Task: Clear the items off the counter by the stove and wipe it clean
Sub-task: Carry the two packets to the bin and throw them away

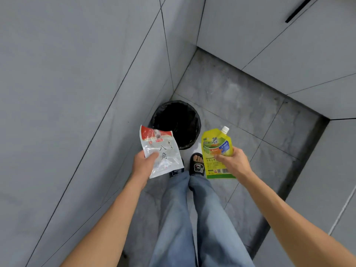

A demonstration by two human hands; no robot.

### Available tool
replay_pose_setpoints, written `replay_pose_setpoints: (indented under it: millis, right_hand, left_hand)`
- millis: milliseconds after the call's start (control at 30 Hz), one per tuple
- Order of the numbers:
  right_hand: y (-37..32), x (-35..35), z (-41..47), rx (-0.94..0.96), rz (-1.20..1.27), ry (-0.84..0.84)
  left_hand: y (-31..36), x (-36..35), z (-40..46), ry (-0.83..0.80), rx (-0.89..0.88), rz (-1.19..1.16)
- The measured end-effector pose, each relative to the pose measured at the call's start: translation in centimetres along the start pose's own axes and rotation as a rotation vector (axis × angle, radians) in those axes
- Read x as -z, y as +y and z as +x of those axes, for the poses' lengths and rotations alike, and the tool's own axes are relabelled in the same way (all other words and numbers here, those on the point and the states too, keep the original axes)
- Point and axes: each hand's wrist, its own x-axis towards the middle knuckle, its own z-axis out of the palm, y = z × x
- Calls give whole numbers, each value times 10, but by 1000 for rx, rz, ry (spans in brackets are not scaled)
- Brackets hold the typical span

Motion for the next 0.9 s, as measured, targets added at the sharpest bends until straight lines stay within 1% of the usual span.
replay_pose_setpoints:
  millis: [233,367,467,600,767,900]
  right_hand:
    - [2,-89,159,50,20,-27]
    - [14,-137,233,60,39,-35]
    - [22,-169,280,96,16,-48]
    - [28,-206,329,117,7,-81]
    - [39,-229,366,91,-70,-100]
    - [48,-236,376,73,-99,-181]
  left_hand:
    - [-44,-61,150,-21,8,-1]
    - [-78,-87,227,-6,41,20]
    - [-94,-108,273,18,35,38]
    - [-105,-134,319,44,-4,67]
    - [-123,-157,353,-27,19,93]
    - [-134,-163,358,-91,54,112]
